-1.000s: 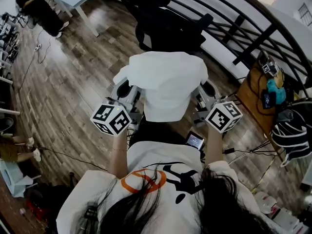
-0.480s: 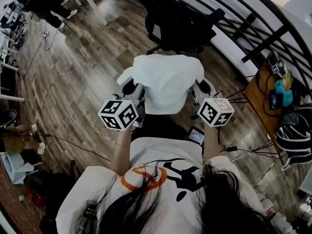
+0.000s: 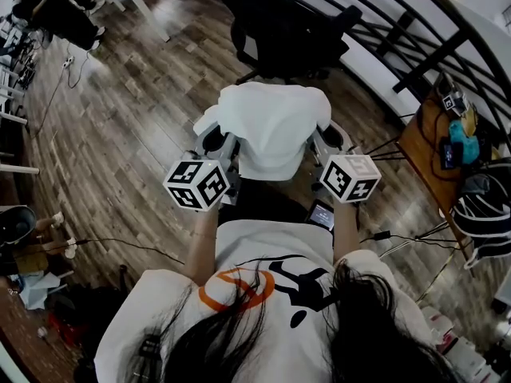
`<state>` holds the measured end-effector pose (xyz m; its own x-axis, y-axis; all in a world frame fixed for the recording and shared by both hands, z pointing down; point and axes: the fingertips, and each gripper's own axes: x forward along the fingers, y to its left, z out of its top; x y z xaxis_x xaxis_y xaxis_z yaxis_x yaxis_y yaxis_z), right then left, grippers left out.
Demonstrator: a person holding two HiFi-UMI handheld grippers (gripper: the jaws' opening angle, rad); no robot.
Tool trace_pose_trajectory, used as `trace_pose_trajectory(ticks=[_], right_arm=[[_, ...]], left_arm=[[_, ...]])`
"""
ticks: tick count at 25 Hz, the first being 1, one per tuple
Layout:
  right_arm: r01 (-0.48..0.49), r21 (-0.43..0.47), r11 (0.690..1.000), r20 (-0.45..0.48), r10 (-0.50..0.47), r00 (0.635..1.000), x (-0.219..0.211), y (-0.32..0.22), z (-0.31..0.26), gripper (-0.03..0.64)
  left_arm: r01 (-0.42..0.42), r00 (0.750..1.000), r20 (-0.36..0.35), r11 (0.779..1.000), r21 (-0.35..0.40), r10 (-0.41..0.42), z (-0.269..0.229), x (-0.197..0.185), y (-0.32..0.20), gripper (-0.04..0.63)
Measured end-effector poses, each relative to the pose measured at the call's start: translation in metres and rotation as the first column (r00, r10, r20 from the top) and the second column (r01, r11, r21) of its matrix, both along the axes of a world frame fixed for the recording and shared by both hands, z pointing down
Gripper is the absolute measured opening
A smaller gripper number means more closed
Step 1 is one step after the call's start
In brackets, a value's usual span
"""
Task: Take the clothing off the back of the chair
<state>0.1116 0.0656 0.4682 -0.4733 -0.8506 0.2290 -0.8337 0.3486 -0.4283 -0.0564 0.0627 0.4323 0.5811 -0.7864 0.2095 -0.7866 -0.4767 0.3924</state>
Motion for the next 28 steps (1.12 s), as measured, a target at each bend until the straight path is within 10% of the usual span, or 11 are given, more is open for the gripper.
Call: trace_pose_trajectory(ticks=[28], right_arm=[[0.015,0.033,0.999,-0.025,-0.014,1.000,-0.002,-0.003,-0.013,0.096]], left_arm=[[-0.010,0.999,-0.030,0.999,0.031,0.011,-0.012,0.004,-0.001,0.055]])
